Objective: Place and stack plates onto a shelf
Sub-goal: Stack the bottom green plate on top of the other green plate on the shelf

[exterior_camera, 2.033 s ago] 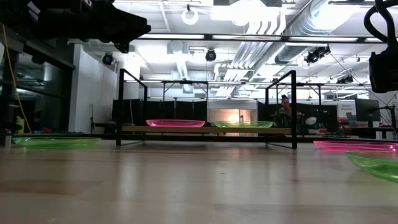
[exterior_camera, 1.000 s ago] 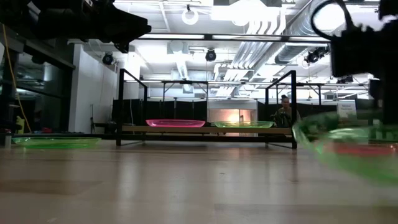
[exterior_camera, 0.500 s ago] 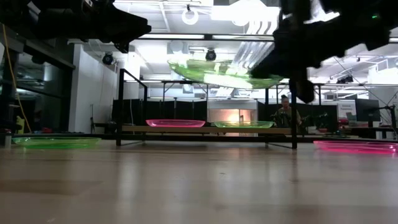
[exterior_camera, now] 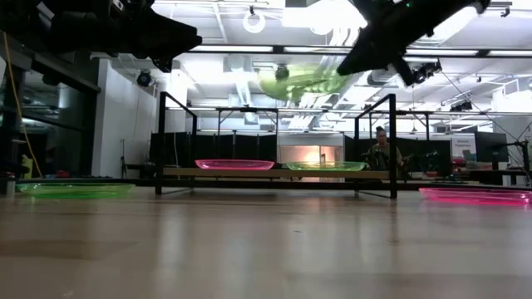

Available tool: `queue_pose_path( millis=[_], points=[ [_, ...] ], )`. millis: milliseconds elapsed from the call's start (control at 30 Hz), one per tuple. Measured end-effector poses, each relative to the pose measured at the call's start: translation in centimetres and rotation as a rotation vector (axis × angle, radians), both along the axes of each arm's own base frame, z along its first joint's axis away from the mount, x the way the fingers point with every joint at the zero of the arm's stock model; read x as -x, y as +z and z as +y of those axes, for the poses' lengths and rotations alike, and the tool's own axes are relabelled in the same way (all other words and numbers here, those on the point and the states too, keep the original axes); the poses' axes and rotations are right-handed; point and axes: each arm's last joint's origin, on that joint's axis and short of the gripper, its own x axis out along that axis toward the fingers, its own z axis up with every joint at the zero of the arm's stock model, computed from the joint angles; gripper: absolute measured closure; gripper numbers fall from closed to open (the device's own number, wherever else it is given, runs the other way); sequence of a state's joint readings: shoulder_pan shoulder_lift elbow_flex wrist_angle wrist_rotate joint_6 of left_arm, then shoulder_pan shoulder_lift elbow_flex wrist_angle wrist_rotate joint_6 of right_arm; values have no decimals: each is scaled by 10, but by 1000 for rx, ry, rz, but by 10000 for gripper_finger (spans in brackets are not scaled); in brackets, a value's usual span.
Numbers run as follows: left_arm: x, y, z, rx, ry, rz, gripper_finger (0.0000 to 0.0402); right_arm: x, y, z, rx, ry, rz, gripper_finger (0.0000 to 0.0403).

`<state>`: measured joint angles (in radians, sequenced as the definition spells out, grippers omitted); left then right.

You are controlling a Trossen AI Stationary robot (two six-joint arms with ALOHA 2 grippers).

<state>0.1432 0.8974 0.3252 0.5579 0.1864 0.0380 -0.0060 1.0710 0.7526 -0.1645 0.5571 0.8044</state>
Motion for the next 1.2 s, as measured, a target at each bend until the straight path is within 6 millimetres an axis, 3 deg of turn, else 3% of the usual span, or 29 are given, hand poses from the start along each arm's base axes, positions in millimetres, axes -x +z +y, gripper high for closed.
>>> queue_pose_path(
  millis=[300, 567, 800, 1067, 1200],
  points=[
    [0, 0, 0, 0, 5, 1, 296, 16, 52, -10, 176, -158, 130, 403],
    [0, 0, 0, 1, 6, 4, 296, 71, 86, -18, 238, -416, 142, 403],
    [0, 1, 0, -2, 8, -14, 296, 109, 86, -23, 278, -660, 149, 403],
    [0, 3, 0, -4, 17, -27, 296, 117, 72, -37, 261, -755, 341, 403],
    [0, 3, 0, -4, 17, -27, 296, 118, 47, -43, 177, -742, 456, 403]
  ],
)
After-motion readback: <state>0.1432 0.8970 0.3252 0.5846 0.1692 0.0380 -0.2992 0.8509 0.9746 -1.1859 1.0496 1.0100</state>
